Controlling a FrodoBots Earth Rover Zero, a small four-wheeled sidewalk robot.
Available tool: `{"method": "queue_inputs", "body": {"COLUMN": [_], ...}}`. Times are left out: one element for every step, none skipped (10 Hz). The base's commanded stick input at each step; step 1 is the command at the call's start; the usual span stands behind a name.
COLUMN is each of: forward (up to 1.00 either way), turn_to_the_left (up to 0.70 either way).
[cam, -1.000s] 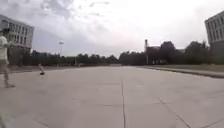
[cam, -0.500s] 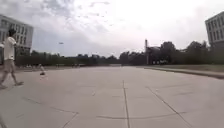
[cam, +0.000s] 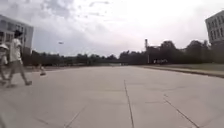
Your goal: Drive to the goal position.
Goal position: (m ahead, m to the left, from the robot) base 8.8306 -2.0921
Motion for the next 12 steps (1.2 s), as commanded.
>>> {"method": "queue_inputs", "body": {"forward": [0.7,0.7,0.7,0.7,0.7,0.7,0.7,0.7,0.7,0.7,0.7,0.7], "turn_to_the_left": [0.0,0.0,0.0,0.0,0.0,0.0,0.0,0.0,0.0,0.0,0.0,0.0]}}
